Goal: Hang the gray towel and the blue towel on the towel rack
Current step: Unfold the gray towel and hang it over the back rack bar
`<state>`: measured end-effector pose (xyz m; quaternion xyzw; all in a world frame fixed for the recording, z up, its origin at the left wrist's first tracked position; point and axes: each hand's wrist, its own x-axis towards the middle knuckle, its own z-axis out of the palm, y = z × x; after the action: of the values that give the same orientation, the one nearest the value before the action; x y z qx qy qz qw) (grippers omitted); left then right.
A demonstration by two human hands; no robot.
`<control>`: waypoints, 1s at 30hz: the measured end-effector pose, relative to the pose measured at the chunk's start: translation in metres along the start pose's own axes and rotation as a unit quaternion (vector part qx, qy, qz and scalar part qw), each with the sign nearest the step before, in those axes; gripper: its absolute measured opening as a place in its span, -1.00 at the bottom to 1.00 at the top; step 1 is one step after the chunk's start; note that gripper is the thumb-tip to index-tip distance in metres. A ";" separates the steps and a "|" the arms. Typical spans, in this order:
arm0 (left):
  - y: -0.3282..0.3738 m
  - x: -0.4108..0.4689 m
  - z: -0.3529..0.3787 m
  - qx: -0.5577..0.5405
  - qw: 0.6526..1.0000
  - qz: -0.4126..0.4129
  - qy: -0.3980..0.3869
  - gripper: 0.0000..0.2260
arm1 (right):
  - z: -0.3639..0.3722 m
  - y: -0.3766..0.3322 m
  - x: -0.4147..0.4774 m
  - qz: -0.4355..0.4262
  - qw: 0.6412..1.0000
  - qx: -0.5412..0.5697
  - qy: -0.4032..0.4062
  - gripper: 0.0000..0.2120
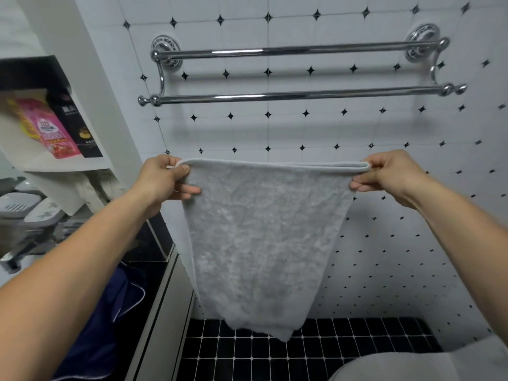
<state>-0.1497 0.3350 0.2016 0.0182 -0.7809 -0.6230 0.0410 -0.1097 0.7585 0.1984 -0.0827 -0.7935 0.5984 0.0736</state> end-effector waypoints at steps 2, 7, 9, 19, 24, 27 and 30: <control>0.006 0.003 0.002 -0.020 1.000 0.014 0.001 -0.94 | 0.002 -0.001 0.006 0.012 1.000 0.020 0.002 -0.79; 0.019 0.013 0.009 -0.079 0.996 0.019 0.023 -0.93 | 0.011 0.000 0.029 0.089 0.980 0.175 -0.019 -0.66; 0.024 0.021 0.010 -0.127 0.991 0.004 0.050 -0.94 | 0.015 -0.004 0.039 0.083 0.974 0.211 0.005 -0.66; 0.034 0.085 0.028 -0.361 0.930 -0.013 0.066 -0.98 | 0.030 -0.041 0.107 0.040 0.922 0.378 0.067 -0.94; 0.042 0.126 0.047 -0.456 0.887 0.060 0.032 -0.89 | 0.034 -0.058 0.139 -0.026 0.870 0.483 0.096 -0.84; 0.061 0.153 0.058 -0.514 0.855 0.072 -0.010 -0.92 | 0.036 -0.074 0.158 -0.063 0.840 0.530 0.100 -0.88; 0.081 0.175 0.068 -0.541 0.837 0.082 -0.028 -0.88 | 0.036 -0.086 0.174 -0.093 0.806 0.573 0.118 -0.88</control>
<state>-0.3286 0.4056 0.2731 -0.0883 -0.3191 -0.9407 0.0735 -0.2912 0.7394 0.2741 -0.0216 -0.2953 0.9204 0.2556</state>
